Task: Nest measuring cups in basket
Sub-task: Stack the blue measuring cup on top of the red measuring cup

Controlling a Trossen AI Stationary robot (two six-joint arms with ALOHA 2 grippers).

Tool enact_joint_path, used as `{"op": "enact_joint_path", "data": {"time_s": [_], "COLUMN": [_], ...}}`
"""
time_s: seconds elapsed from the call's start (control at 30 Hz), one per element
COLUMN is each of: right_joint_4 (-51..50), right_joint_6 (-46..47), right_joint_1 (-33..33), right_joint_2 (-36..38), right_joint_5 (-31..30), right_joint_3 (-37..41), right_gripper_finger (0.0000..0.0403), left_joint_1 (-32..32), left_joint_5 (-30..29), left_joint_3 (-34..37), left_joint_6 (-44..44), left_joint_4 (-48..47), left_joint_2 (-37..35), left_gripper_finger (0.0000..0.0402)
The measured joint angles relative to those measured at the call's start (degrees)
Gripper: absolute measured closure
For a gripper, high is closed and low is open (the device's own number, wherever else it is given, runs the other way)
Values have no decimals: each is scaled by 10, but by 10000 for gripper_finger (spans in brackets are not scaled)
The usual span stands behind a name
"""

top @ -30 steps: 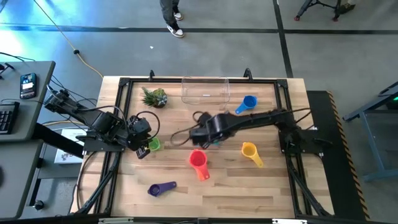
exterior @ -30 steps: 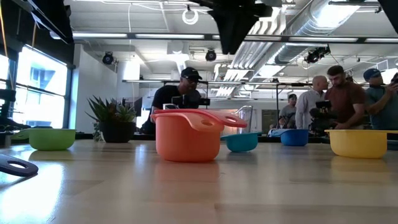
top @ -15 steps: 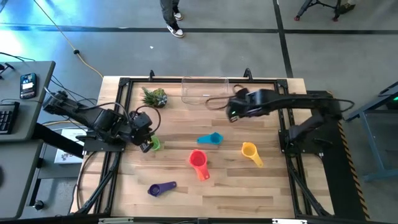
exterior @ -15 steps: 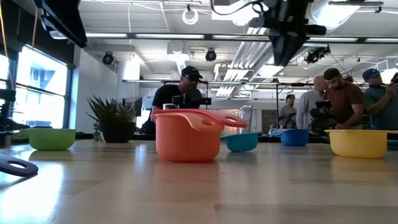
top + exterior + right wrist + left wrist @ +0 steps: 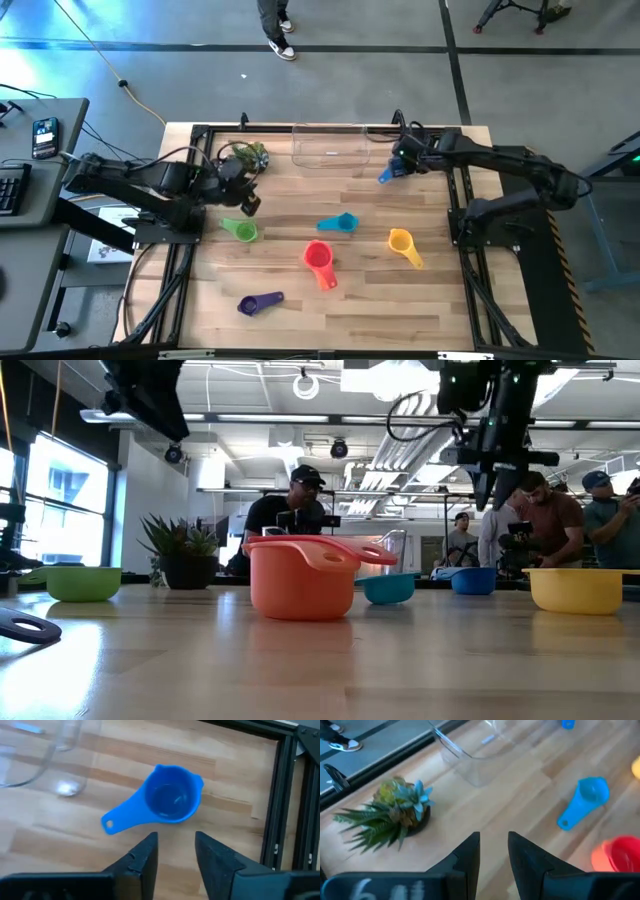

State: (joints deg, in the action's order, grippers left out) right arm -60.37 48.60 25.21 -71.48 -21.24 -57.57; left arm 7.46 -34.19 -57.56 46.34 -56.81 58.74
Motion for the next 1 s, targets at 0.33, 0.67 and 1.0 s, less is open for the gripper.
{"op": "enact_joint_path", "data": {"time_s": [0.33,0.67,1.0], "right_joint_4": [132,277,318], "right_joint_6": [-36,-37,-43], "right_joint_1": [109,165,179], "right_joint_2": [0,-1,-55], "right_joint_5": [36,53,71], "right_joint_3": [106,194,202], "right_gripper_finger": [241,258,261], "left_joint_1": [-69,-101,-117], "left_joint_5": [5,7,9], "left_joint_3": [0,0,0], "left_joint_6": [-25,-35,-35], "left_joint_4": [60,69,70], "left_joint_2": [0,0,0], "left_gripper_finger": [312,312,312]}}
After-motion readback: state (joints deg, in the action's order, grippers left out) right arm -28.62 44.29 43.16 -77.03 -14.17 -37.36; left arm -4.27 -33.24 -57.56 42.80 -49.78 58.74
